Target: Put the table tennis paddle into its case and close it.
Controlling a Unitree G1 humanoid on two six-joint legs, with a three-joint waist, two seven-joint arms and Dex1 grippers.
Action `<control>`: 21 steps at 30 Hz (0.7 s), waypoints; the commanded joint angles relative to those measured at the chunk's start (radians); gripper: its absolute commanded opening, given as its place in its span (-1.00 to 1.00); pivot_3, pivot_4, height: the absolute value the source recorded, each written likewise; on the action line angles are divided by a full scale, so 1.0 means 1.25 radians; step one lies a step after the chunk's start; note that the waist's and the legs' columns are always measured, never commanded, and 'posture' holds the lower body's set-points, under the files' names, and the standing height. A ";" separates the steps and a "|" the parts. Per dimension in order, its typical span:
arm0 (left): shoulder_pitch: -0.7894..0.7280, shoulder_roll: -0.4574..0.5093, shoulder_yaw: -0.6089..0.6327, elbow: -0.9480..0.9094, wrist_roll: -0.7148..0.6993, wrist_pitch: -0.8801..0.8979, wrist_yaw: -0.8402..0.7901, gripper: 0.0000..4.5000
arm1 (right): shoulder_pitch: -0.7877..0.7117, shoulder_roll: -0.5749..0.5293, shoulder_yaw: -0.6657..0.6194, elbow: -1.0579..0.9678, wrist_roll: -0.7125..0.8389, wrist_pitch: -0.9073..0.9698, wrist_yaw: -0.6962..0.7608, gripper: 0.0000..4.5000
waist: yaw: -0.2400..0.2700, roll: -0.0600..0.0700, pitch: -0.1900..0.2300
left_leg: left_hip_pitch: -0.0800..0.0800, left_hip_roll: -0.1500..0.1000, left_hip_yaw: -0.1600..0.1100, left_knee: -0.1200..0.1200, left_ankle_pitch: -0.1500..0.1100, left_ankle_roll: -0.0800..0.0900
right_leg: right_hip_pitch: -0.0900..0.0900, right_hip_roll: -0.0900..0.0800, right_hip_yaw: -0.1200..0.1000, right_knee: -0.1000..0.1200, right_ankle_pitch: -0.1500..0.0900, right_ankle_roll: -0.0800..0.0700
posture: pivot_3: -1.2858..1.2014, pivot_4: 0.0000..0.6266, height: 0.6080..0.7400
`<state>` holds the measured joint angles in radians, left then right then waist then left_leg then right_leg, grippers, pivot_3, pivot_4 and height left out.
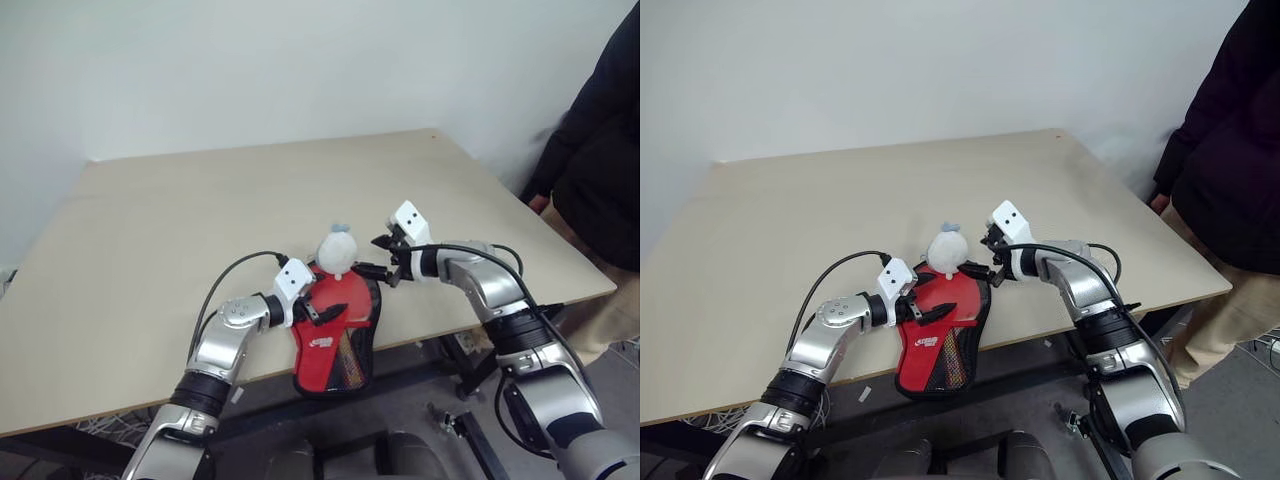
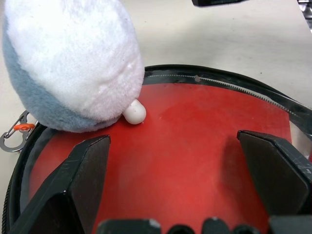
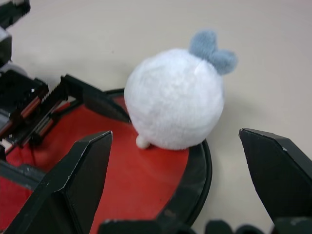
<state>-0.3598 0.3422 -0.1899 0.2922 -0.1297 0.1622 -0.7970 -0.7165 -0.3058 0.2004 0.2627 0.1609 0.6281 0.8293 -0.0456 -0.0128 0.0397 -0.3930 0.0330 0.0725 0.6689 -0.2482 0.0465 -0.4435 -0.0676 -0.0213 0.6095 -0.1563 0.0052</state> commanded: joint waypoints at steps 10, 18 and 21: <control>0.012 -0.021 -0.030 0.055 0.038 -0.016 0.005 0.98 | -0.105 0.030 -0.056 0.095 0.001 -0.078 -0.057 1.00 | 0.000 0.001 -0.001 | 0.000 0.000 0.000 0.000 0.000 0.000 | 0.001 0.000 0.000 0.000 0.000 0.000 | 0.03 -1.00 1.00; 0.015 -0.025 -0.032 0.047 0.041 -0.012 -0.001 0.98 | -0.197 0.088 -0.062 0.278 -0.008 -0.149 -0.089 1.00 | 0.000 0.002 -0.001 | 0.000 -0.001 0.000 0.000 0.001 0.001 | 0.001 -0.001 0.000 0.000 0.001 0.001 | 0.03 -1.00 1.00; 0.016 -0.024 -0.032 0.045 0.041 -0.008 -0.004 0.98 | -0.221 0.117 -0.060 0.328 -0.011 -0.171 -0.094 1.00 | 0.000 0.003 -0.001 | 0.000 -0.001 0.000 0.000 0.001 0.001 | 0.001 -0.001 0.000 0.000 0.001 0.001 | 0.03 -1.00 1.00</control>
<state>-0.3626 0.3173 -0.1900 0.3191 -0.1094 0.1262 -0.7936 -0.9439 -0.1704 0.1422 0.6591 0.1527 0.4513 0.7169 -0.0453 -0.0095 0.0380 -0.3929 0.0317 0.0726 0.6692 -0.2472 0.0481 -0.4419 -0.0682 -0.0212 0.6093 -0.1553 0.0065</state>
